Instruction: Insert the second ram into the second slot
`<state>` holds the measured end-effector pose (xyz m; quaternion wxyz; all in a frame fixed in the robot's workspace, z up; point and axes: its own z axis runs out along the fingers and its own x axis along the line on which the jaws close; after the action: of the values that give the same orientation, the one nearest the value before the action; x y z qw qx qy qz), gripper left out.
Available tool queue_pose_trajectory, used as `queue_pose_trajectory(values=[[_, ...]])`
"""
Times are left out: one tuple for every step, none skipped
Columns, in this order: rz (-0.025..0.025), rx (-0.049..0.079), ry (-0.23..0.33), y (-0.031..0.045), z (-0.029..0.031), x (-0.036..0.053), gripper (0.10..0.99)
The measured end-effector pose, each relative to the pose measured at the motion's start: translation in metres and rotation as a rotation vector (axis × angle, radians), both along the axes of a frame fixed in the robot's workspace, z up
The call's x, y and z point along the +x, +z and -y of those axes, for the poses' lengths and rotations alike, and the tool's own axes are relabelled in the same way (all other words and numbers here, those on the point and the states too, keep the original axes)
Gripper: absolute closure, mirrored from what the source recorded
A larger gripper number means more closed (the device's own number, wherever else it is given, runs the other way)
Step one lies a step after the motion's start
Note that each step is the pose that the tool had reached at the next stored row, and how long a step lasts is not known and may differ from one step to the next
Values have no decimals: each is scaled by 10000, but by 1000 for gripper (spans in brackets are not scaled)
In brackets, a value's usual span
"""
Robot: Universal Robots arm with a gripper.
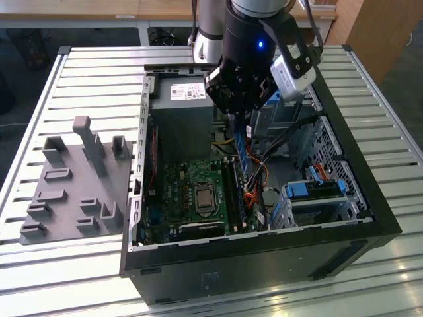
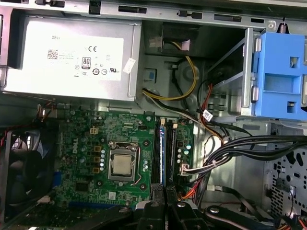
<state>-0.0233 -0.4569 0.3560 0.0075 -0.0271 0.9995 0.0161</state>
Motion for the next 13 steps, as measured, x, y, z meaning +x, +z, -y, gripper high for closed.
queue_pose_trajectory(values=[[0, -1, 0, -9, 0, 0, 957], [0, -1, 0, -17, 0, 0, 957], [0, -1, 0, -25, 0, 0, 957], [0, -1, 0, -34, 0, 0, 957], [0, -1, 0, -42, 0, 0, 957], [0, -1, 0, -50, 0, 0, 957], [0, -1, 0, -56, 0, 0, 957], [0, -2, 0, -63, 0, 0, 957], [0, -2, 0, -70, 0, 0, 957], [0, -2, 0, -76, 0, 0, 957], [0, -2, 0, -82, 0, 0, 957], [0, -3, 0, -89, 0, 0, 957], [0, -3, 0, -95, 0, 0, 957]])
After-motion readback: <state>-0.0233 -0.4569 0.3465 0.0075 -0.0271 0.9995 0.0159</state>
